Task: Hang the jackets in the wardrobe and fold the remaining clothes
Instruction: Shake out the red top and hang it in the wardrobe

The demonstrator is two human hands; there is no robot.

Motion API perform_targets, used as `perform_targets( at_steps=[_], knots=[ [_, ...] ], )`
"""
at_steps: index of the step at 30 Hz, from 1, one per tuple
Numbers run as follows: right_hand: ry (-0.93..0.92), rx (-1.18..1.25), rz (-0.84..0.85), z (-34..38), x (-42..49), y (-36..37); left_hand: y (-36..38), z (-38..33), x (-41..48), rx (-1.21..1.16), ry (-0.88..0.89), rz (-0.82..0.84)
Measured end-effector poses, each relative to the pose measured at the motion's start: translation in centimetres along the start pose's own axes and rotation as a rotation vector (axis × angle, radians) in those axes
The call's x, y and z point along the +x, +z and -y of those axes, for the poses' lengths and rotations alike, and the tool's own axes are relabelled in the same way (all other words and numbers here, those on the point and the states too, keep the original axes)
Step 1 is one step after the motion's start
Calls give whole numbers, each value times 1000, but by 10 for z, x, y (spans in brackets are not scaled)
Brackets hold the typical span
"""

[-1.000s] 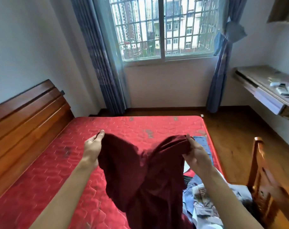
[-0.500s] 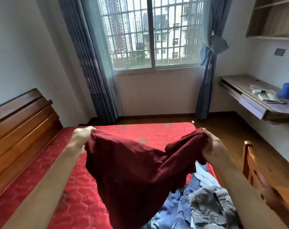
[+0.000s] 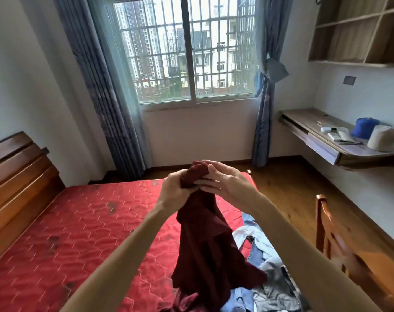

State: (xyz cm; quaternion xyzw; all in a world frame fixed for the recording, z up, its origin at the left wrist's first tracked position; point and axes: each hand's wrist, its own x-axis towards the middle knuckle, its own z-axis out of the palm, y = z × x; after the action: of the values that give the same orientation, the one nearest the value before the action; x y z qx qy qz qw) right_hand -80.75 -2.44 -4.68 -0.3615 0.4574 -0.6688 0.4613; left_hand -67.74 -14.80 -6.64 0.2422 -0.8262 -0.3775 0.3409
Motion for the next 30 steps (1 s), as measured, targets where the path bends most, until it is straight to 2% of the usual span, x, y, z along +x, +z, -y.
perform_targets(
  at_steps=[3, 7, 10, 11, 13, 16, 19, 22, 24, 26, 28, 30],
  knots=[
    [-34, -354, -90, -22, -7, -21, -10, 4, 12, -50, -112, -152],
    [-29, -680, -11, -81, -26, -32, -20, -2, 32, -217, -269, -323],
    [-206, -952, -165, -120, -21, -31, -25, -5, 37, -274, -322, -361],
    [-259, -952, -249, -123, -15, -32, -27, -5, 37, -282, -321, -368],
    [-226, -916, -345, -114, -5, -35, -33, -3, 37, -303, -326, -386],
    [-149, -807, -386, -91, 4, -42, -48, 10, 40, -269, -339, -434],
    [-210, -718, -448, -67, 15, -36, -68, 36, 44, -144, -382, -451],
    [-297, -673, -446, -40, 30, -20, -80, 53, 38, 70, -513, -395],
    [-360, -654, -429, -24, 40, -10, -78, 52, 28, 209, -511, -338],
    [-404, -692, -416, -10, 50, -1, -69, 47, 18, 153, -358, -272],
    [-419, -774, -384, 0, 58, 8, -54, 31, 5, 22, -144, -100],
    [-421, -830, -336, 3, 64, 16, -32, 17, -2, -34, -12, 88]
  ],
)
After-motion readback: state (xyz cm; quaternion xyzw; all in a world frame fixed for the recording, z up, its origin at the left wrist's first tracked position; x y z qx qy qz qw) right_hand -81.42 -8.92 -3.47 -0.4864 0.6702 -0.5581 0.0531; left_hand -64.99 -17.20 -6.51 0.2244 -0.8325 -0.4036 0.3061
